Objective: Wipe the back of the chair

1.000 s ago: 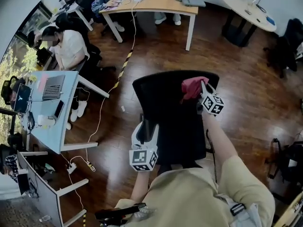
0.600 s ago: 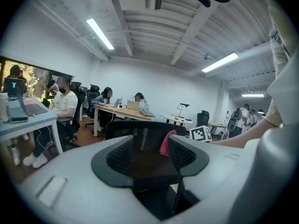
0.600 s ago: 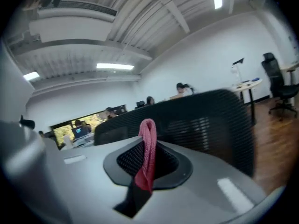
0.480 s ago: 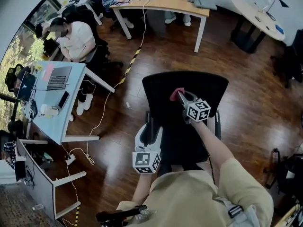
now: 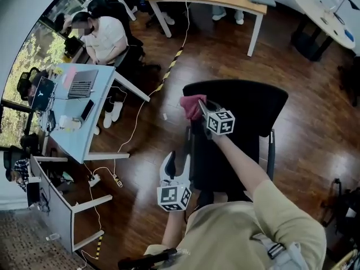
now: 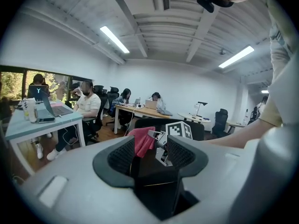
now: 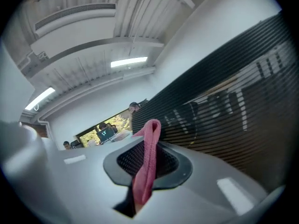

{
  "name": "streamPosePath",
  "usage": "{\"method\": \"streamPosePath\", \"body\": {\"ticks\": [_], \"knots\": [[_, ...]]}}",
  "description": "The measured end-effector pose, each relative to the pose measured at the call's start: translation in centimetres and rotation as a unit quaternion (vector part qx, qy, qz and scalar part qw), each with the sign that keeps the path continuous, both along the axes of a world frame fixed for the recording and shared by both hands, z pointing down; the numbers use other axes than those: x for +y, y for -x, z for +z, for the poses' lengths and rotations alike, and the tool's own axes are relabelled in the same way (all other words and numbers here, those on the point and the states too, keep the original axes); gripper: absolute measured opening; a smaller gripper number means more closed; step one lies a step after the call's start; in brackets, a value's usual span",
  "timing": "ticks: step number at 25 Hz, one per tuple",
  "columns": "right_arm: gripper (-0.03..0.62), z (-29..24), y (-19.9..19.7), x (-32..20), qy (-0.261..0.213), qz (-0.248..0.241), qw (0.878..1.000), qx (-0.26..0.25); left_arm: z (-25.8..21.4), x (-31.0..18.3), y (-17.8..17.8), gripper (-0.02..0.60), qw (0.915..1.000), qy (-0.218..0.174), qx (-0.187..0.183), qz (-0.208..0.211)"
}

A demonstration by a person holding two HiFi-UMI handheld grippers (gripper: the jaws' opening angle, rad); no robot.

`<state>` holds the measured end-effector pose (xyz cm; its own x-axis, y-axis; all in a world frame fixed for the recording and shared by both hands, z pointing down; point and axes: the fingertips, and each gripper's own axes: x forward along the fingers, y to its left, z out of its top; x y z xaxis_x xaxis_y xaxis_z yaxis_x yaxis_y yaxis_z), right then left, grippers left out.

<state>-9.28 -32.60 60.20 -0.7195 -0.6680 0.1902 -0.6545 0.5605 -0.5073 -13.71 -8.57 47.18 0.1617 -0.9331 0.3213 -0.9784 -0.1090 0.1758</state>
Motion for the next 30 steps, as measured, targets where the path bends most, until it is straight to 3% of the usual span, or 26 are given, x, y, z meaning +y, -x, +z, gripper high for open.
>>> {"method": "streamPosePath", "body": {"ticks": [5,10,12,14,17,20,24,27,30], "knots": [[0.028,1.3,-17.1,-1.7,0.029,0.15,0.988,-0.011,0.2,-2.6,-3.5,0.202,0.9985,-0.01,0.008,0.053],[0.027,1.6,-34.0,0.0,0.038,0.284,0.958,0.009,-0.3,-4.3,-8.3,0.202,0.9932,-0.023,0.008,0.113],[0.026,1.8,-37.7,0.7,0.04,0.306,0.951,0.023,-0.4,-4.5,-9.6,0.202,0.9916,-0.025,0.013,0.126],[0.026,1.9,-38.4,1.1,0.038,0.296,0.953,0.042,-0.5,-4.4,-10.4,0.202,0.9908,-0.026,0.016,0.132],[0.028,1.9,-33.0,1.6,0.034,0.22,0.973,0.056,-0.6,-4.2,-10.2,0.202,0.9919,-0.024,0.015,0.124],[0.028,1.5,-21.5,3.1,0.037,0.079,0.996,0.03,-0.4,-3.5,-9.0,0.202,0.9942,-0.017,0.02,0.104],[0.028,1.9,-3.8,4.2,0.022,-0.075,0.997,-0.003,0.2,-2.3,-4.6,0.202,0.9981,-0.011,0.009,0.06],[0.028,2.6,3.8,4.0,0.018,-0.111,0.993,0.022,0.4,-0.8,-2.1,0.202,0.9996,-0.002,-0.001,0.027],[0.028,2.9,4.5,2.5,0.016,-0.09,0.995,0.033,1.3,0.2,-0.5,0.202,0.9998,0.013,-0.007,0.01]]}}
